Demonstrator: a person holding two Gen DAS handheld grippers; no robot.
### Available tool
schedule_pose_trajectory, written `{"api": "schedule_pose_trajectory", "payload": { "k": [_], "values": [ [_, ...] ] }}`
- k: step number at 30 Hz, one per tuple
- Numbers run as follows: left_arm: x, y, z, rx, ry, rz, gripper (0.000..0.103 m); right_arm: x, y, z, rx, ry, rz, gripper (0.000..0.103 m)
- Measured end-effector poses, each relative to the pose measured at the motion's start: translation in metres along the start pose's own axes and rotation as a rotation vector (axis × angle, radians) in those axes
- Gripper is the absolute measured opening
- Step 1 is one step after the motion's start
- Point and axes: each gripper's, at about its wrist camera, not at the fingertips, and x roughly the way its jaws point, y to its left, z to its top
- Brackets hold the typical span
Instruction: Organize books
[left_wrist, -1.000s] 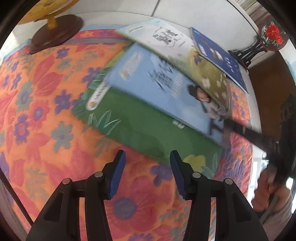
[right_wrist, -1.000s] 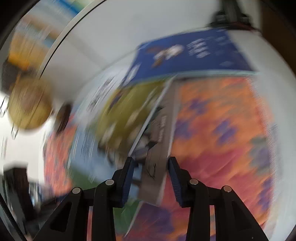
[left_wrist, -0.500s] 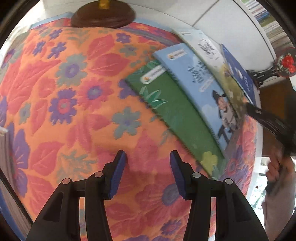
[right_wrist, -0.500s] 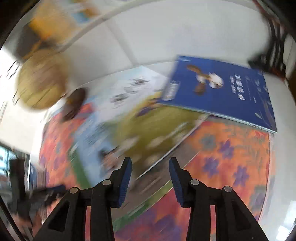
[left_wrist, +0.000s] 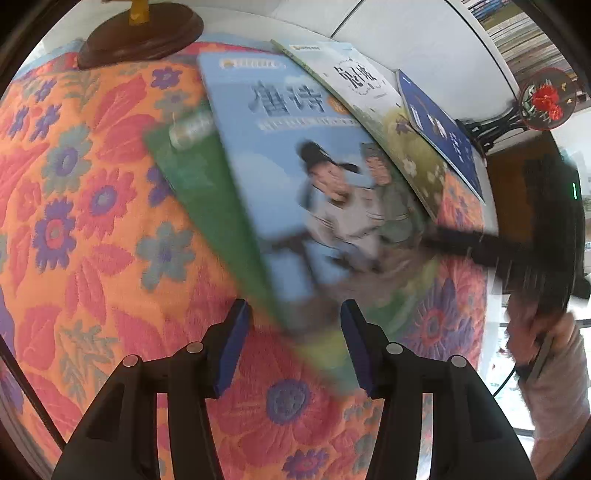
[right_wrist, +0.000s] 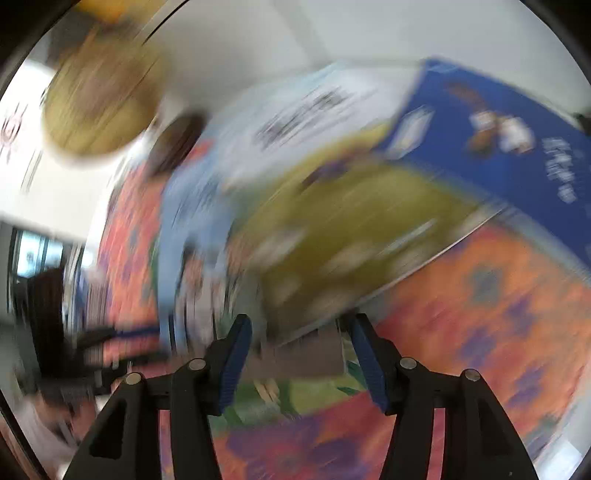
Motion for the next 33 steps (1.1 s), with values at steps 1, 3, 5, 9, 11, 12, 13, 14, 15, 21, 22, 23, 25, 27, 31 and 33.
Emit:
{"api": "schedule_pose_trajectory", "payload": {
  "k": [1,3,5,9,11,12,13,14,15,21,22,23,25,27,31,33],
  "values": [
    [-0.004,0.003,-0.005,0.01,-0.009,0.031,0.05,0.002,0.015,-0.015,-0.033,0.0,-0.015,0.056],
    [-0.01,0.012,-0.015,0.039,-0.005,0.077,0.05,0.004,0.035,-0.04,-0.063,0.021,-0.001,0.056],
    [-0.016,0.019,-0.023,0.055,0.01,0.103,0.05,0.003,0.039,-0.059,-0.039,0.049,0.064,0.056],
    [-0.028,0.035,-0.024,0.048,0.014,0.085,0.05,-0.009,0.03,-0.066,-0.051,0.051,0.03,0.053],
    [-0.033,0.041,-0.012,0.016,-0.027,0.091,0.05,-0.02,0.009,-0.06,0.064,-0.024,0.017,0.053],
    [-0.033,0.041,-0.006,0.003,-0.042,0.086,0.05,-0.025,-0.003,-0.052,0.124,-0.06,0.014,0.053],
    [-0.029,0.039,0.0,-0.003,-0.044,0.079,0.05,-0.029,-0.011,-0.047,0.157,-0.081,0.018,0.053],
    [-0.021,0.036,0.006,-0.003,-0.021,0.079,0.051,-0.03,-0.013,-0.041,0.168,-0.089,0.022,0.053],
    [-0.014,0.032,0.008,0.004,-0.006,0.095,0.058,-0.029,-0.013,-0.039,0.171,-0.085,0.024,0.053],
    [-0.015,0.0,-0.006,0.153,-0.002,0.222,0.064,-0.013,0.04,-0.059,0.043,-0.067,-0.095,0.066],
    [-0.016,0.0,-0.01,0.151,0.007,0.216,0.064,-0.016,0.037,-0.064,0.051,-0.06,-0.08,0.066],
    [-0.018,0.002,-0.017,0.146,0.022,0.202,0.064,-0.02,0.034,-0.071,0.066,-0.058,-0.059,0.066],
    [-0.022,0.004,-0.032,0.152,0.041,0.187,0.064,-0.023,0.037,-0.086,0.078,-0.035,-0.025,0.066],
    [-0.026,-0.001,-0.056,0.177,0.067,0.176,0.064,-0.023,0.048,-0.111,0.051,-0.01,-0.022,0.065],
    [-0.021,0.003,-0.09,0.208,0.141,0.142,0.063,-0.033,0.049,-0.153,-0.001,0.064,-0.001,0.062],
    [-0.027,0.011,-0.089,0.173,0.12,0.127,0.062,-0.039,0.036,-0.158,0.048,0.037,0.005,0.062]
  ]
}}
